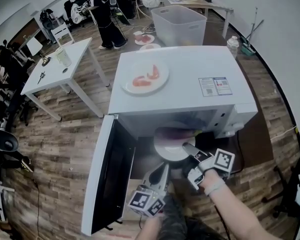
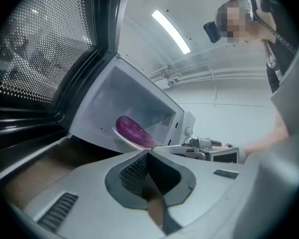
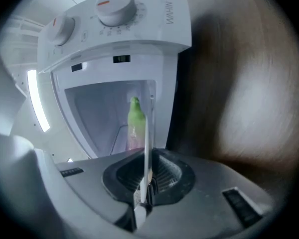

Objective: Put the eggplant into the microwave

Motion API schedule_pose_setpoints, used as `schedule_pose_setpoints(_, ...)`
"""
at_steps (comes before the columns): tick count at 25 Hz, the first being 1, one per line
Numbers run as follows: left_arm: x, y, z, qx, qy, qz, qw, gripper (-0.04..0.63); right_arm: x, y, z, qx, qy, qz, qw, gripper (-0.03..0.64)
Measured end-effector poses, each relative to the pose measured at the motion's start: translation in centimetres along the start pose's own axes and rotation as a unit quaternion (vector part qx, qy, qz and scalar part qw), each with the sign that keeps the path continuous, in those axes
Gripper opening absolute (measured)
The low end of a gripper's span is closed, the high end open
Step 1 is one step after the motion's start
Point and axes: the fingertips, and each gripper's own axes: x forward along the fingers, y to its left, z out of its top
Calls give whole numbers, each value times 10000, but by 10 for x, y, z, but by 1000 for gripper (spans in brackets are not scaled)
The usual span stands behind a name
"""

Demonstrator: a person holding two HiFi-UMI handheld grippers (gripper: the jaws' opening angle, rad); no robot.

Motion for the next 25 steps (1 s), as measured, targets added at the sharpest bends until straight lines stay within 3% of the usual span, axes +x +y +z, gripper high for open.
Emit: schedule_pose_setpoints(25, 37, 9, 3, -47, 176, -217, 9996, 0, 32, 11, 15, -112, -75, -97, 9999, 26)
